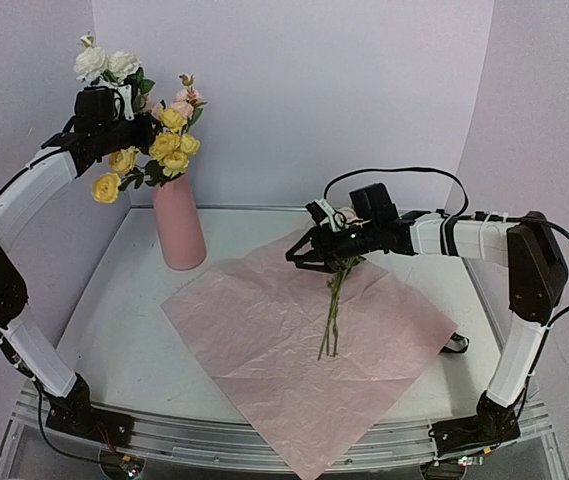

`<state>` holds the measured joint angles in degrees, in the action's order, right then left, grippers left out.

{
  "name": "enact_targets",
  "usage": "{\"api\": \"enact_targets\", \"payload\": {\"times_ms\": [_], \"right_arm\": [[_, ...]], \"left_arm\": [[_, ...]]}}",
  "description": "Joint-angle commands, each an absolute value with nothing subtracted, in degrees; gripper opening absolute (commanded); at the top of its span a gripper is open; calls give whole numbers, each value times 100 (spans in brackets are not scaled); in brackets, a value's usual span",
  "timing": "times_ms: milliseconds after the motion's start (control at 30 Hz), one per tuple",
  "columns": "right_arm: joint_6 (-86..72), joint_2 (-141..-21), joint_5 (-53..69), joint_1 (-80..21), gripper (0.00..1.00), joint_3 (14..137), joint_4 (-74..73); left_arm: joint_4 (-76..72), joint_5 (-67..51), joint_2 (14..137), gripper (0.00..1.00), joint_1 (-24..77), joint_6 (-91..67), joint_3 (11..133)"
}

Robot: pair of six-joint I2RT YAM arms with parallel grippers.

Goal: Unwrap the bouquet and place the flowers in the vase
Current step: Insert the fake flower into the vase.

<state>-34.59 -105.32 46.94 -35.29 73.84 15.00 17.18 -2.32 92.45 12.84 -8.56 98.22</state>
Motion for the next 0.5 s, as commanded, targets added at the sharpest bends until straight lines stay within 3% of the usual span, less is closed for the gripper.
{"api": "enact_targets", "payload": {"times_ms": [0,133,467], "right_arm": [[-3497,-10469,4800,-3511,54,7602,1521],[-3507,-10477,4788,-3509,54,7605,1521],[-3560,-10493,4780,-3507,54,7616,1572]], "left_arm": [[2000,-154,9216,46,1283,-1022,10293],[2210,-242,9239,55,1283,-1305,10656],[2505,835,8822,59,1283,-1845,10388]]}}
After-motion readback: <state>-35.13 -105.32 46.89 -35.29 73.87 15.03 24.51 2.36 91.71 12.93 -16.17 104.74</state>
